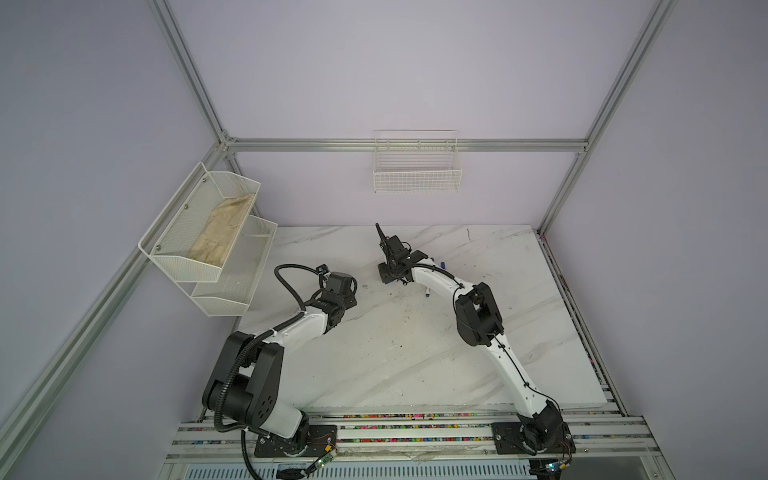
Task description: Insert the pens into the pen caps
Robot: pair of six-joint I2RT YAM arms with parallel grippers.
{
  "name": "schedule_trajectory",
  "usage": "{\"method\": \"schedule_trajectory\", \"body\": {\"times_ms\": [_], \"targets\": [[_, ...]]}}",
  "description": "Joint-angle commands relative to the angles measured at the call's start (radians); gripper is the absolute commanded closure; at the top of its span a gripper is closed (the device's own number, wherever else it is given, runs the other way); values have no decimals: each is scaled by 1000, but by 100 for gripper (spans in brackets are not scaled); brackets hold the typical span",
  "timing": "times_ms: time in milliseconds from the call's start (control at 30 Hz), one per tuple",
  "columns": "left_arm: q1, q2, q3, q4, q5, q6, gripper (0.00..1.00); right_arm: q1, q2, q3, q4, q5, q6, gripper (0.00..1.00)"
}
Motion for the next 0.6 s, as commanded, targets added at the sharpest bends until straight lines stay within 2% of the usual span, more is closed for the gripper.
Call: {"method": "schedule_trajectory", "body": {"times_ms": [0, 200, 467, 567], "targets": [[11, -17, 59, 22, 0, 18, 100, 1, -22, -19, -106, 57, -32, 47], [12, -27, 52, 20, 7, 14, 100, 4, -185, -283, 14, 81, -57, 47], [12, -27, 54, 18, 19, -7, 100, 4, -271, -400, 30, 93, -51, 47], [11, -32, 53, 15, 23, -18, 100, 4, -324, -465, 40, 54, -30, 47]]}}
